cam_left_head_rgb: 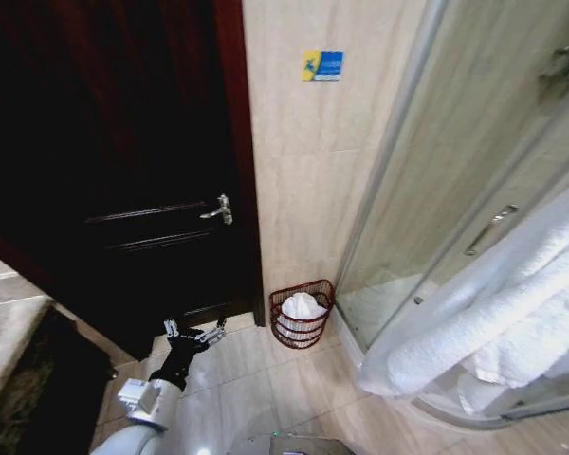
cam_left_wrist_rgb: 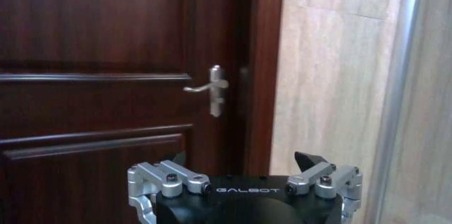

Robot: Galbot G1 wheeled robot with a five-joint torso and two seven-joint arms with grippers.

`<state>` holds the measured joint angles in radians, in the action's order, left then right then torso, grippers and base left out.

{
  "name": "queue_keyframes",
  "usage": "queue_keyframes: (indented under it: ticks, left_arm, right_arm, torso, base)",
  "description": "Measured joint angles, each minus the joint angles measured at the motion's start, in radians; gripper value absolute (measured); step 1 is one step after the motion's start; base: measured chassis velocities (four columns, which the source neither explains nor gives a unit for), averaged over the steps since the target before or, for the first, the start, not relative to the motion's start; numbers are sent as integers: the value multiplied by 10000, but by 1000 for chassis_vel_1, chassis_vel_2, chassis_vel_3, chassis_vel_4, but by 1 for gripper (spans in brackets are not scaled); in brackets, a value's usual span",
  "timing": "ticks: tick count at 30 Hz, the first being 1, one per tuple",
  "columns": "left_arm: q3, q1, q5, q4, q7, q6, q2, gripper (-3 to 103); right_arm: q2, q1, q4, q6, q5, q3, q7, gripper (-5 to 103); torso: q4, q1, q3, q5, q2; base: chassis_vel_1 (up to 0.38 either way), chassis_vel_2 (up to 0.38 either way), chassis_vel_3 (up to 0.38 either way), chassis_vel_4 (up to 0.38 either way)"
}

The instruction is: Discard the used towel into the hamper.

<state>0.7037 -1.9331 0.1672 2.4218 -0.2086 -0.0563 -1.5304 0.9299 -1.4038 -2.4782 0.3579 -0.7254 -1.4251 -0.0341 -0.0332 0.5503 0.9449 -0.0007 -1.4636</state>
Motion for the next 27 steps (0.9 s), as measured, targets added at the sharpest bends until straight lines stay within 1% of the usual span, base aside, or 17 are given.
queue_keyframes:
  ticks: [1,3,4,5,6,8,9,10,12,13,15,19,21,22,23,26,27]
  left_arm:
    - [-1,0,0,0,0,0,0,100]
    - [0,0,0,0,0,0,3,100]
    - [2,0,0,0,0,0,5,100]
    - [3,0,0,0,0,0,5,100]
    - [3,0,0,0,0,0,5,100]
    - [3,0,0,0,0,0,4,100]
    - [2,0,0,0,0,0,2,100]
    - [1,0,-1,0,0,0,2,100]
    - [0,0,0,0,0,0,-1,100]
    - [-2,0,0,0,0,0,-2,100]
    - [-3,0,0,0,0,0,-2,100]
    - [-2,0,0,0,0,0,-2,100]
    - [-1,0,0,0,0,0,0,100]
    - [-1,0,0,0,0,0,0,100]
    - [-1,0,0,0,0,0,0,100]
    - [0,0,0,0,0,0,1,100]
    - [0,0,0,0,0,0,1,100]
  right_arm:
    - [0,-3,-5,12,-26,0,-16,5]
    - [1,-8,-8,26,-66,0,-31,5]
    - [12,-16,-12,48,-80,8,-31,5]
    - [19,-19,-15,59,-83,14,-31,5]
    - [41,-25,-17,86,-94,35,-28,5]
    - [43,-24,-14,101,-97,51,-22,5]
    - [38,-13,5,139,-98,88,-7,5]
    - [30,-6,16,150,-98,101,3,5]
    - [9,10,45,168,-99,132,16,5]
    - [-43,47,109,197,-93,220,36,5]
    - [-140,129,217,230,-84,427,61,5]
    - [-244,270,422,312,-52,765,117,5]
    - [-312,407,600,357,-18,1097,169,5]
    - [-312,407,600,357,-18,1097,169,5]
    - [-364,513,731,391,40,1327,205,5]
    - [-488,813,1063,517,253,1885,299,5]
    - [-488,813,1063,517,253,1885,299,5]
  torso:
    - [4,-3,-1,3,-1]
    - [5,-3,-1,9,-1]
    - [3,0,0,-6,0]
    - [1,0,0,-8,0]
    - [3,-1,-1,6,-1]
    - [1,-2,-1,12,-1]
    - [0,0,0,4,0]
    - [0,0,0,5,0]
    - [1,0,0,13,0]
    - [2,-1,0,16,0]
    - [6,-1,0,10,0]
    - [2,-1,0,12,0]
    - [2,-1,0,0,0]
    - [2,-1,0,0,0]
    - [2,-1,0,6,0]
    - [3,-1,0,3,0]
    - [3,-1,0,3,0]
  base:
    - [234,237,-253,-260]
    - [213,219,-253,-244]
    - [146,156,-188,-228]
    - [146,156,-188,-123]
    - [96,55,-84,-70]
    - [96,53,-56,-70]
    - [21,52,22,31]
    - [21,-52,22,31]
    - [-43,-52,22,34]
    - [-90,-55,61,60]
    - [-86,-93,43,55]
    - [-20,-23,7,12]
    - [0,0,0,0]
    - [0,0,0,0]
    - [0,0,0,0]
    - [0,0,0,0]
    - [0,0,0,0]
